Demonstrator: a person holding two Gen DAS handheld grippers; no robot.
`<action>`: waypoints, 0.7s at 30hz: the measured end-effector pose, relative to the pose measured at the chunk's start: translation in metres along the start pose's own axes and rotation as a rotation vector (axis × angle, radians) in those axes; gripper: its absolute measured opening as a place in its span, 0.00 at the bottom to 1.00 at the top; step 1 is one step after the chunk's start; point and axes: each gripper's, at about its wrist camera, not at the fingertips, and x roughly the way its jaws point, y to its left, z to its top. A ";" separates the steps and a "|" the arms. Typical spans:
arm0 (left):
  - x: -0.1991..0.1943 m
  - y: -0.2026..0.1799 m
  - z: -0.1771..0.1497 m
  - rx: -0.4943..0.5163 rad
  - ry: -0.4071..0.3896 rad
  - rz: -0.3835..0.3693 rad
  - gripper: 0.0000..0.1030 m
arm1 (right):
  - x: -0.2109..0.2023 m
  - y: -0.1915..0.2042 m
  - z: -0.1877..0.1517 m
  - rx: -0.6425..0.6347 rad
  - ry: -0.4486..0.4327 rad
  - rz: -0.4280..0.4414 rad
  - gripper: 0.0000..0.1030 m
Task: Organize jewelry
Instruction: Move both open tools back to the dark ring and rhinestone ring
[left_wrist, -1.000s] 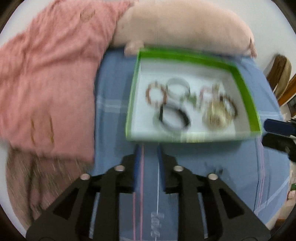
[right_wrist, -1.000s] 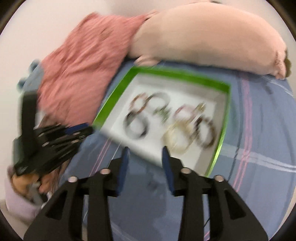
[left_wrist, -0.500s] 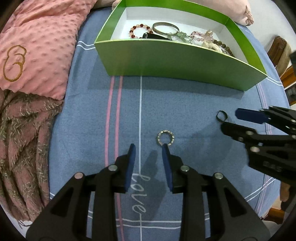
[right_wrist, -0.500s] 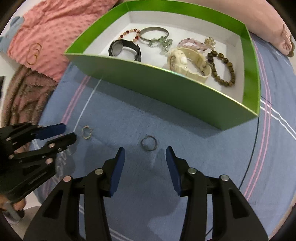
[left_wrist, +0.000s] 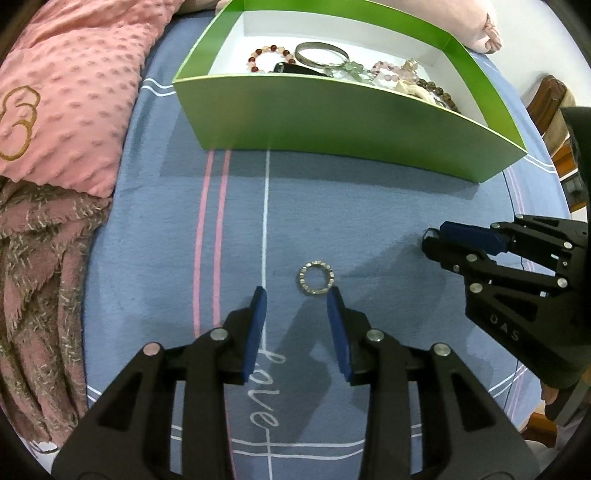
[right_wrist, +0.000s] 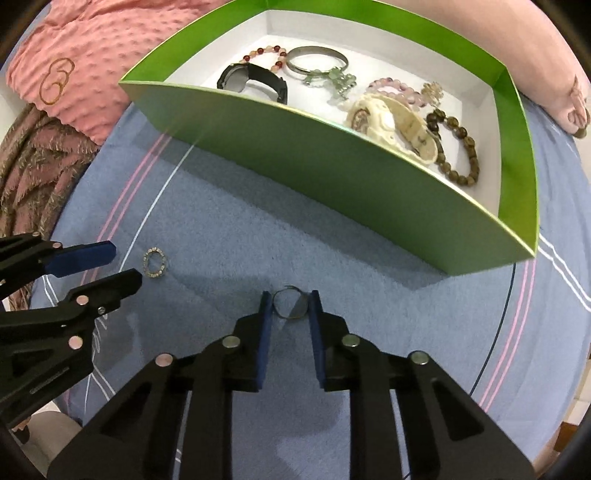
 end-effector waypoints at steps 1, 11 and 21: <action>0.000 -0.002 0.000 0.005 0.000 -0.005 0.40 | -0.001 -0.002 -0.002 0.009 -0.002 0.008 0.19; 0.015 -0.021 0.008 0.055 0.009 -0.003 0.35 | -0.021 -0.023 -0.018 0.083 -0.022 0.059 0.19; 0.016 -0.026 0.012 0.062 -0.005 0.024 0.21 | -0.023 -0.025 -0.023 0.093 -0.023 0.073 0.19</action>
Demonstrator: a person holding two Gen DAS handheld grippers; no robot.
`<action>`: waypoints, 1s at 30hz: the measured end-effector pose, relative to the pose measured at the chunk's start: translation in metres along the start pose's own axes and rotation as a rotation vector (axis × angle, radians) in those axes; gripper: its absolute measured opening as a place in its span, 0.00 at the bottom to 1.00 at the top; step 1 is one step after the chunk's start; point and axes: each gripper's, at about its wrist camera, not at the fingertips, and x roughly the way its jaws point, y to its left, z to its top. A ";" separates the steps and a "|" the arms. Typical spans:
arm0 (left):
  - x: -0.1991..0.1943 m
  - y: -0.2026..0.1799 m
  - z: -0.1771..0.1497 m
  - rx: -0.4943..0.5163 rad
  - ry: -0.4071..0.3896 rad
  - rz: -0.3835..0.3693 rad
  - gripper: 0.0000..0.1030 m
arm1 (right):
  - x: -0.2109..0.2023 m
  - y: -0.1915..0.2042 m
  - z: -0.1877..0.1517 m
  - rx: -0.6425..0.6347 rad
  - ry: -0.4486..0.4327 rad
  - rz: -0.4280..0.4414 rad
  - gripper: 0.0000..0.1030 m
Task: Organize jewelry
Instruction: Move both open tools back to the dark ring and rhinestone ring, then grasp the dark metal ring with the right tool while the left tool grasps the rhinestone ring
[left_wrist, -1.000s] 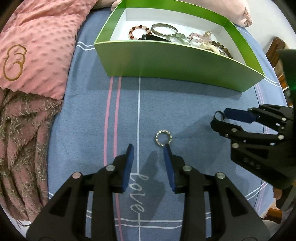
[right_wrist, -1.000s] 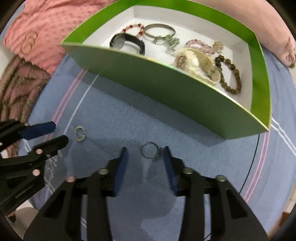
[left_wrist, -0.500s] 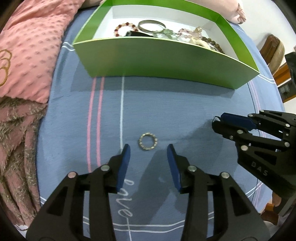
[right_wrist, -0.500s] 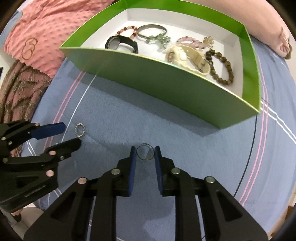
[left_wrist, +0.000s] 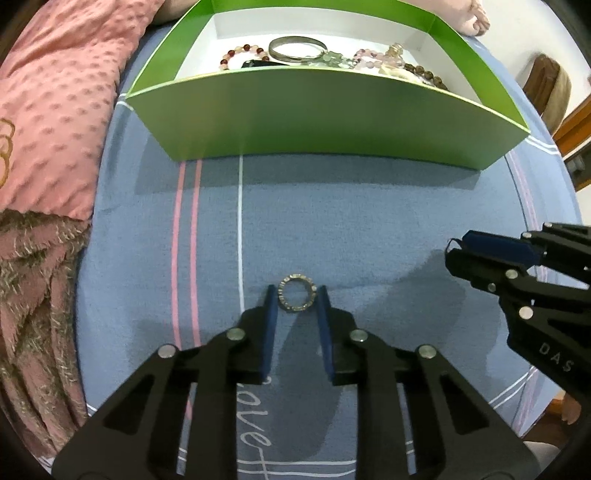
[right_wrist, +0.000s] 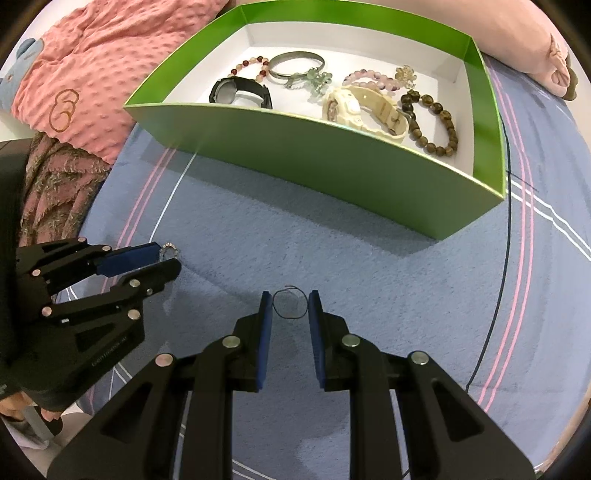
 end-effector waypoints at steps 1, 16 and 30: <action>-0.001 0.002 -0.001 -0.002 -0.001 0.000 0.20 | -0.001 0.000 0.000 0.000 0.000 -0.001 0.19; -0.040 0.034 0.000 -0.038 -0.077 0.012 0.20 | -0.021 -0.001 0.005 -0.007 -0.037 0.009 0.19; -0.049 0.021 -0.004 -0.014 -0.106 0.029 0.20 | -0.019 0.003 0.005 -0.016 -0.035 0.012 0.19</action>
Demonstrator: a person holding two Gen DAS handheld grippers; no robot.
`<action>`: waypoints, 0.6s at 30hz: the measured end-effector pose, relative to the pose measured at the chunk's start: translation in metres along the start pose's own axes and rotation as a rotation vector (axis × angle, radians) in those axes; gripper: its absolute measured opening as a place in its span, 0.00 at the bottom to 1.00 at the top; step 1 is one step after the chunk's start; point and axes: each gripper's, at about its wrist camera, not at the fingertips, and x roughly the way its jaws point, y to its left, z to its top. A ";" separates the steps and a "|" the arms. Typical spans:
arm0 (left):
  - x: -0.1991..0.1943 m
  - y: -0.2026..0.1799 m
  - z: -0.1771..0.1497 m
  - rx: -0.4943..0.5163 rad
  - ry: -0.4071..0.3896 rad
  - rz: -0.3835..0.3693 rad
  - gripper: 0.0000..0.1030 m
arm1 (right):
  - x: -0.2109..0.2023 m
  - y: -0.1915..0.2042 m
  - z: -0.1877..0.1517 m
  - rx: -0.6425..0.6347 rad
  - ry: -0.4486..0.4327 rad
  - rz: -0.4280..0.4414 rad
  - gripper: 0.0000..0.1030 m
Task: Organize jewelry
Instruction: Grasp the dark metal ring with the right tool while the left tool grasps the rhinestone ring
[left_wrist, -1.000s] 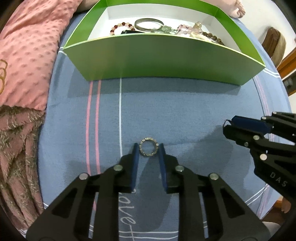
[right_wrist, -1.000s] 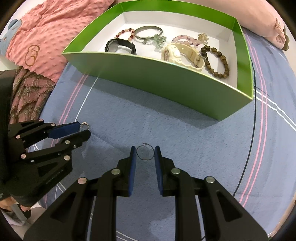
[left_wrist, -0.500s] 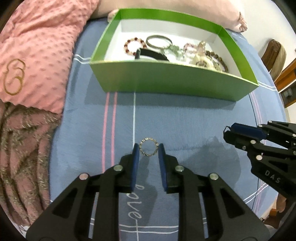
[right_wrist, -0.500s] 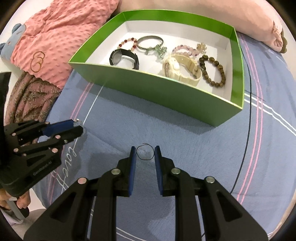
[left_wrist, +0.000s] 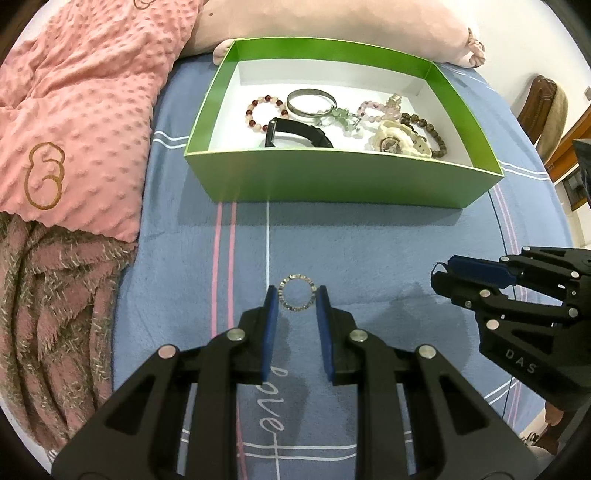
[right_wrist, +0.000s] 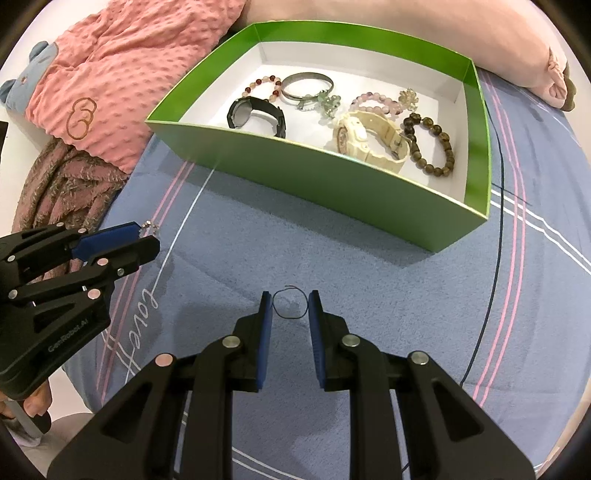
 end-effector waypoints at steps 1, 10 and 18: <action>0.000 0.000 0.000 0.000 0.000 0.000 0.20 | 0.000 0.000 0.000 0.001 0.000 0.000 0.19; 0.001 -0.002 -0.001 0.003 0.002 -0.001 0.20 | -0.001 0.000 0.000 -0.002 0.006 -0.002 0.19; 0.004 -0.002 -0.002 0.002 0.011 -0.003 0.20 | 0.004 0.001 -0.001 -0.002 0.019 -0.002 0.19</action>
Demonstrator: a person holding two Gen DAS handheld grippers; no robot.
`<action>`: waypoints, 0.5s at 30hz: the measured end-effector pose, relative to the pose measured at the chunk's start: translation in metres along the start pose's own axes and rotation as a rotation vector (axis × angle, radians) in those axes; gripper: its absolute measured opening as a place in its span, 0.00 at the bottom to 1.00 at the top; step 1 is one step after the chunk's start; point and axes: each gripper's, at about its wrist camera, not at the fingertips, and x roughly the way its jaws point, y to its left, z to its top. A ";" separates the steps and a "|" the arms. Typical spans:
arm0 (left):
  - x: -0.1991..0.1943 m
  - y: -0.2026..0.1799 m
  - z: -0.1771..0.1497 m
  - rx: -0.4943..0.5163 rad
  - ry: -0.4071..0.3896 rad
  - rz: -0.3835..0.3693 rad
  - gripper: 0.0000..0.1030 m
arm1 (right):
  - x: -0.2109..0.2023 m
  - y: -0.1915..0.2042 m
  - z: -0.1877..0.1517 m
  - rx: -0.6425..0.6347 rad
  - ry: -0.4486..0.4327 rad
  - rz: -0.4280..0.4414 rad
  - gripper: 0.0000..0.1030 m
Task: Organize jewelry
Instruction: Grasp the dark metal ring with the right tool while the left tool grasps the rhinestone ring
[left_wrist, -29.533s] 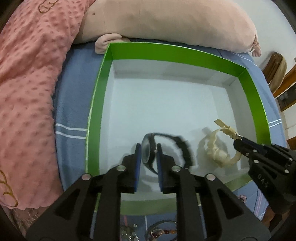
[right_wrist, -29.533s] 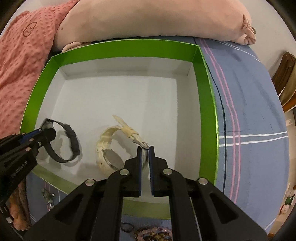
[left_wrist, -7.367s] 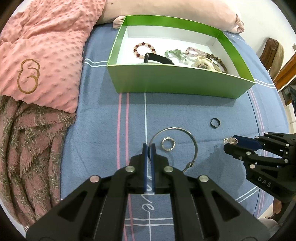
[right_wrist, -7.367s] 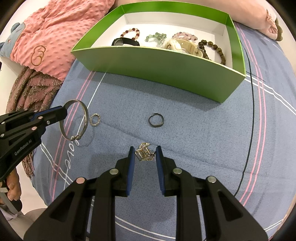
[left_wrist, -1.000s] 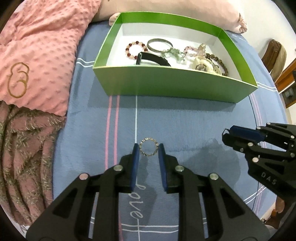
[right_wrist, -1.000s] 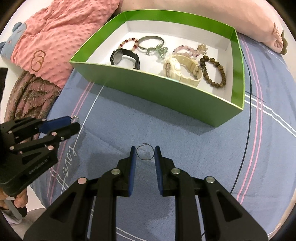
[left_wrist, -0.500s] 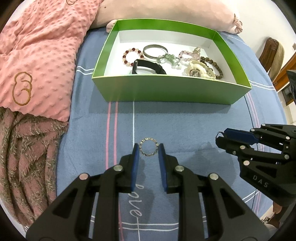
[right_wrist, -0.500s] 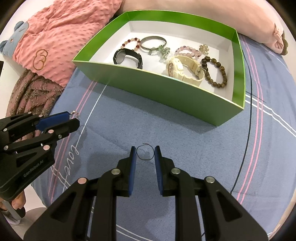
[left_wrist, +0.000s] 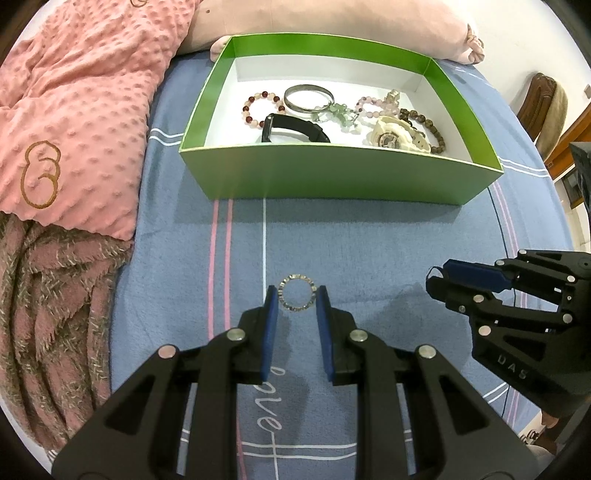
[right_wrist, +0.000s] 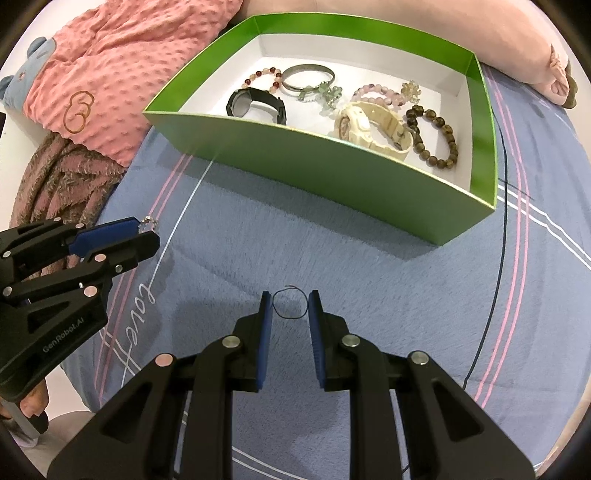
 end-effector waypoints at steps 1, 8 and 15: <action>0.000 0.000 0.000 0.000 0.000 0.000 0.20 | 0.000 0.000 0.000 0.000 0.001 0.000 0.19; 0.002 0.001 0.000 -0.001 0.004 -0.001 0.20 | 0.001 0.001 0.000 -0.001 0.001 0.001 0.19; 0.000 0.002 0.000 -0.005 -0.003 -0.002 0.20 | 0.000 0.000 0.000 -0.004 -0.006 -0.001 0.19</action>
